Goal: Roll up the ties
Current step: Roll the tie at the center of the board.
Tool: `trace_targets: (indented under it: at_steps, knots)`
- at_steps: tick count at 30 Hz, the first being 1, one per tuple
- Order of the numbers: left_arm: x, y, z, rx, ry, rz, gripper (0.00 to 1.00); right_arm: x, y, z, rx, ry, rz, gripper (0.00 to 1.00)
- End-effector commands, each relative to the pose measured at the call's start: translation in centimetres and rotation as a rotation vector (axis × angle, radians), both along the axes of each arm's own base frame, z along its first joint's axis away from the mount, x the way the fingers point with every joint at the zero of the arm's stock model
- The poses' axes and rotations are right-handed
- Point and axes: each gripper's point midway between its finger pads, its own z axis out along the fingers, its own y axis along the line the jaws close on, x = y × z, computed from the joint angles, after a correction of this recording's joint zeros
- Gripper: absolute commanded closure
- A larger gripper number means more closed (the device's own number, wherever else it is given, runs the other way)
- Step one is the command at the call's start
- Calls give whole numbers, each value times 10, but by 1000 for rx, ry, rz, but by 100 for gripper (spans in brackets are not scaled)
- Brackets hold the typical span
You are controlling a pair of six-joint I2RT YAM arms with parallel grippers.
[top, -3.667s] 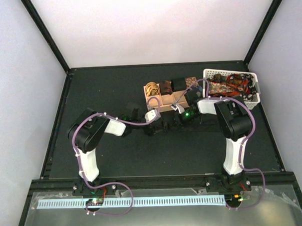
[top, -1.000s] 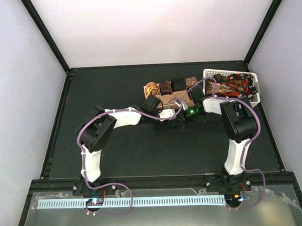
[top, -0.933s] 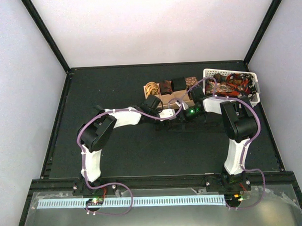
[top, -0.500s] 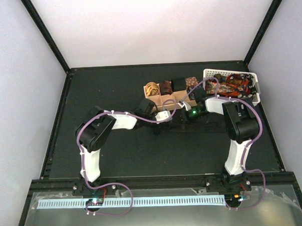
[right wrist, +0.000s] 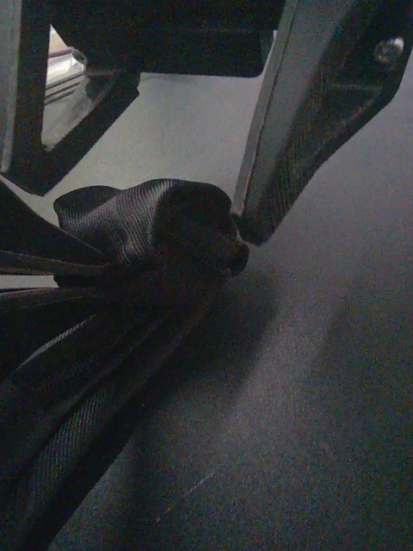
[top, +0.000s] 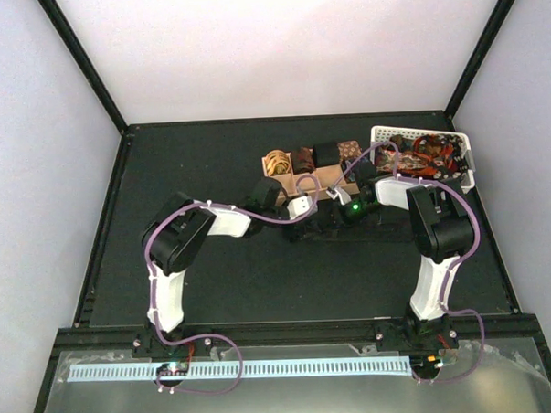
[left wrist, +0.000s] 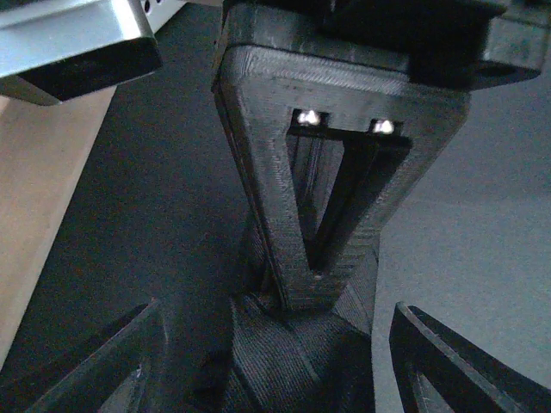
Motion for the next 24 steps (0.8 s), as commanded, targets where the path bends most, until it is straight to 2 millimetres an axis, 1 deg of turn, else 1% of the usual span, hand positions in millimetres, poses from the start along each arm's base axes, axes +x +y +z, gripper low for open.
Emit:
trace_targets:
  at_steps: [1,5,7,9,13,14,17,21,24]
  knots:
    - [-6,-7,-9,-60,30,-41,27,-20,-27,-32,-189,84,-7,99]
    - [-11,-6,-16,-76,38,-45,28,-20,-30,-34,-206,87,-6,99]
    - [-10,-4,-15,-86,22,-35,28,-21,-32,-35,-218,89,-5,99]
    - [-12,-3,-17,-83,28,-31,28,-21,-34,-37,-231,91,-3,99]
    - [-15,-1,-29,-67,43,-34,30,-23,-36,-40,-246,105,7,99]
    - [-16,-1,-30,-71,41,-35,31,-24,-36,-41,-247,108,9,99]
    - [-14,-4,-28,-83,40,-46,36,-23,-37,-43,-255,111,11,99]
    - [-14,-5,-32,-43,49,-51,46,-23,-35,-45,-247,114,22,99]
    - [-15,2,-36,15,52,-32,57,-19,-27,-35,-194,102,29,99]
